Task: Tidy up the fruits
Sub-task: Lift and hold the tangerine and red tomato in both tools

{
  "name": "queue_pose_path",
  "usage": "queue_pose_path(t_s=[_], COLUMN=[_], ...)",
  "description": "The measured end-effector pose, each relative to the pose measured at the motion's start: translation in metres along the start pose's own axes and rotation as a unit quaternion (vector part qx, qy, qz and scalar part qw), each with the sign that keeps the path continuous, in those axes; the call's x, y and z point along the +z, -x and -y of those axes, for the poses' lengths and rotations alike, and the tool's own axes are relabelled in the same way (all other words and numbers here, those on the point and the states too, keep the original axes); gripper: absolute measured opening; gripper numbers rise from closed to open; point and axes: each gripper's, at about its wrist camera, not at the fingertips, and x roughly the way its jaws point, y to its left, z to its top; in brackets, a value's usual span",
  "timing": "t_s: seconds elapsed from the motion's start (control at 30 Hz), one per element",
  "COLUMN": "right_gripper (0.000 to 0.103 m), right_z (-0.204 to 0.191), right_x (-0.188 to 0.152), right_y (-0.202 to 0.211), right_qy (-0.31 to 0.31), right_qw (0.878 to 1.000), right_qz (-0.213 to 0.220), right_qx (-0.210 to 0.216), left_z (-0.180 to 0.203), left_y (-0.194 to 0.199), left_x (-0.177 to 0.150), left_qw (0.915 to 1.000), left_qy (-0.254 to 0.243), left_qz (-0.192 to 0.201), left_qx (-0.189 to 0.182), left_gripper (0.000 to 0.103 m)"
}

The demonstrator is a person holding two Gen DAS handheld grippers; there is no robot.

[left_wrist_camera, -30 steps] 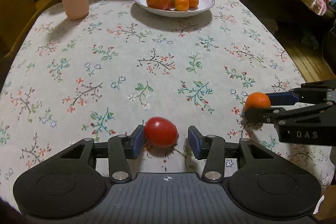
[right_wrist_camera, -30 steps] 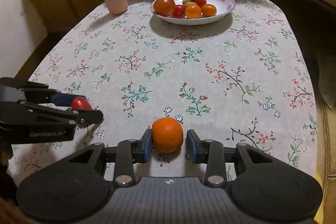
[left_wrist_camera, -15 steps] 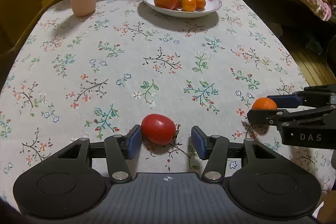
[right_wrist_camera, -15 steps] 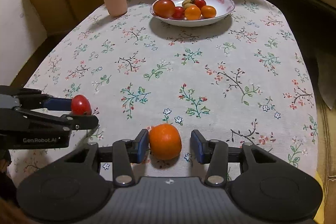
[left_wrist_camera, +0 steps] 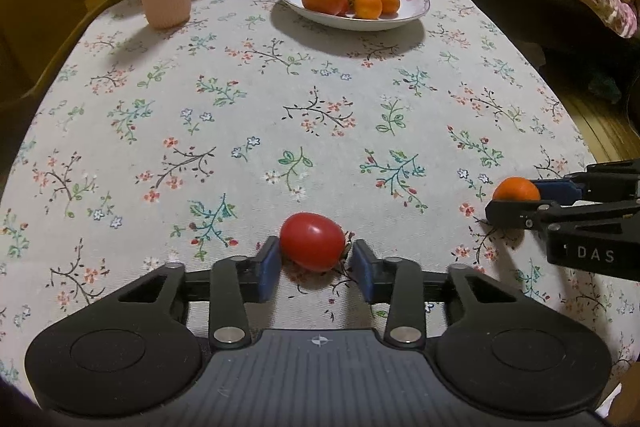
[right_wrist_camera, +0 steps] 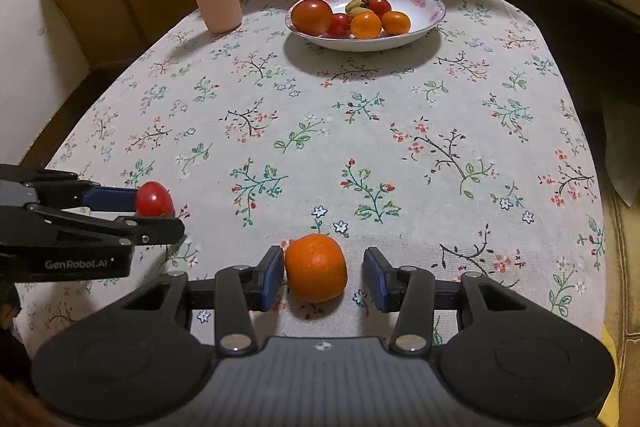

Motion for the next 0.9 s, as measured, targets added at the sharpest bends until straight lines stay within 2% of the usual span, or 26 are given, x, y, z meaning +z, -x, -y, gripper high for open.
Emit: queue_pose_path(t_s=[0.1, 0.33, 0.9], right_gripper=[0.034, 0.033, 0.033], right_z=[0.001, -0.004, -0.011], right_x=[0.000, 0.001, 0.023], right_y=[0.000, 0.002, 0.004], right_qy=[-0.004, -0.002, -0.018], right_qw=[1.000, 1.000, 1.000], right_qz=[-0.001, -0.006, 0.014], right_qx=[-0.007, 0.002, 0.020], left_z=[0.001, 0.008, 0.017], left_y=[0.001, 0.002, 0.001], left_x=[0.000, 0.008, 0.030], left_qw=[1.0000, 0.9999, 0.9994], left_qy=[-0.001, -0.006, -0.008], left_qz=[-0.001, 0.008, 0.028], left_qx=[-0.003, -0.010, -0.016], left_gripper=[0.044, 0.044, 0.045])
